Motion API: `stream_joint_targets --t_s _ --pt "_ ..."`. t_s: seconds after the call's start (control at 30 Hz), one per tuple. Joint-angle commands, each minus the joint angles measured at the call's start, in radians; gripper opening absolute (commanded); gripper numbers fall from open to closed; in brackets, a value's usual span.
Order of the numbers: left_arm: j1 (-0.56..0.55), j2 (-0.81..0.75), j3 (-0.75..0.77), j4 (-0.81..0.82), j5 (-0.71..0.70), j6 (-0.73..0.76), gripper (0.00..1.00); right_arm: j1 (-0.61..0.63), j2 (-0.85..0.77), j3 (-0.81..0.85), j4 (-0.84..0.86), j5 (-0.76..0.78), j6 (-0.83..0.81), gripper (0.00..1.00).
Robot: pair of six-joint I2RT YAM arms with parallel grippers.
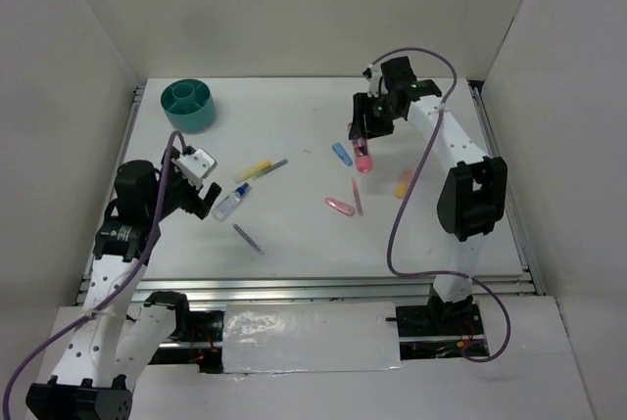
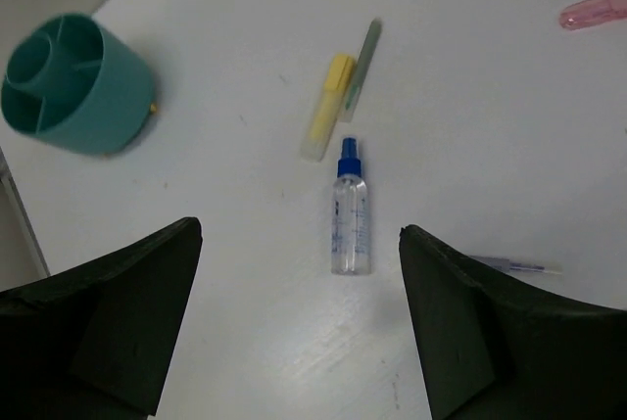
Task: Sort the stationery into containers
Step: Pick up the stationery from the center of the board.
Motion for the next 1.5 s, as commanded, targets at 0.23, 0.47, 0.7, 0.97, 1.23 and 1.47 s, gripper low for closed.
stream_joint_targets --t_s 0.23,0.47,0.7,0.97,1.23,1.47 --pt "-0.222 -0.043 -0.001 0.093 0.147 0.825 0.92 0.111 -0.13 -0.178 0.005 -0.41 0.211 0.0" --pt "-0.589 0.015 -0.062 0.215 0.078 1.001 0.88 0.154 -0.156 -0.27 0.062 -0.5 0.275 0.0" --pt "-0.898 0.189 -0.067 0.251 0.03 1.114 0.88 0.197 -0.196 -0.368 0.094 -0.542 0.307 0.0" --pt "-0.948 0.296 -0.066 0.24 0.05 1.194 0.91 0.267 -0.229 -0.436 0.131 -0.537 0.353 0.0" --pt "-0.928 0.359 -0.072 0.265 0.044 1.207 0.91 0.329 -0.222 -0.424 0.124 -0.545 0.355 0.0" --pt "-0.935 0.407 -0.049 0.251 0.013 1.19 0.82 0.356 -0.232 -0.427 0.125 -0.531 0.363 0.0"
